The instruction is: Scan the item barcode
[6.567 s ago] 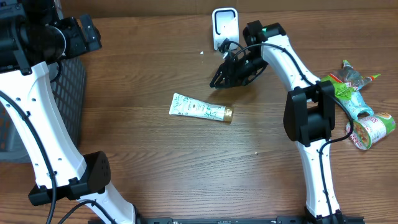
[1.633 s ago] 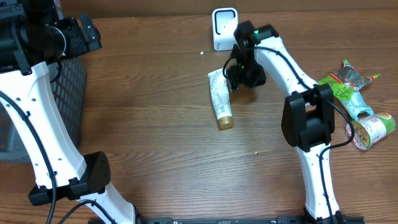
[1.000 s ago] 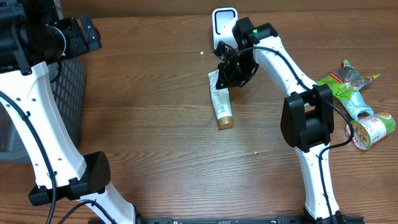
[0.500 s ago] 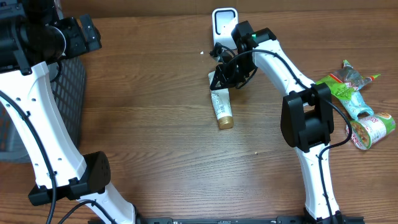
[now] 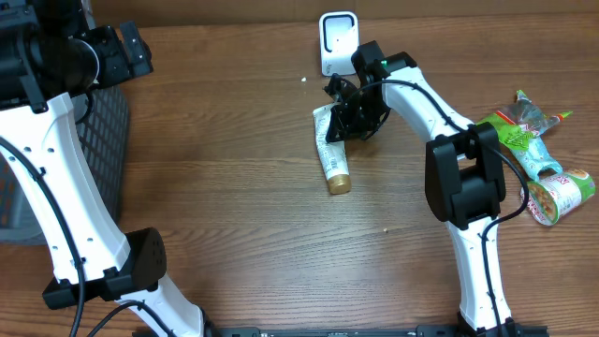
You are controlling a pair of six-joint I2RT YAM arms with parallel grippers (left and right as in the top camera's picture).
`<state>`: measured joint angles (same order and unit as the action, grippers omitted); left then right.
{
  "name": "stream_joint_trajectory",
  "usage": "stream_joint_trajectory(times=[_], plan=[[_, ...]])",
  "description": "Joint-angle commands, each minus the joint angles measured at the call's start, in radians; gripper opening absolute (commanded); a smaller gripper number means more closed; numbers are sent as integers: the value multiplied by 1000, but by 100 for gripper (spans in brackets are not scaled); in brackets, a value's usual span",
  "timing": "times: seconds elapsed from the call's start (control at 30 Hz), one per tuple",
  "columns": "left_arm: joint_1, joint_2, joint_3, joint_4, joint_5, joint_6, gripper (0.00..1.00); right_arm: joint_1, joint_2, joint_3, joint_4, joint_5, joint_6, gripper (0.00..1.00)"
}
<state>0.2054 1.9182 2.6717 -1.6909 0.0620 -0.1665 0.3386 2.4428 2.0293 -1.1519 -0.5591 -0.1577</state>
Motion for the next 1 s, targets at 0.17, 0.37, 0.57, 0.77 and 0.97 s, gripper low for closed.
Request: stream_joint_trajectory(times=[0.17, 0.37, 0.57, 0.77, 0.97], plan=[[2, 0, 0, 2, -11, -13, 100, -16, -46, 167, -140, 95, 32, 53], [2, 0, 0, 2, -11, -13, 100, -16, -44, 172, -105, 93, -15, 67], [2, 0, 0, 2, -11, -13, 100, 41, -42, 126, 36, 307, -33, 81], [2, 0, 0, 2, -11, -13, 100, 39, -22, 104, 148, 335, -32, 65], [2, 0, 0, 2, -11, -14, 100, 19, -12, 103, 144, 334, -21, 29]])
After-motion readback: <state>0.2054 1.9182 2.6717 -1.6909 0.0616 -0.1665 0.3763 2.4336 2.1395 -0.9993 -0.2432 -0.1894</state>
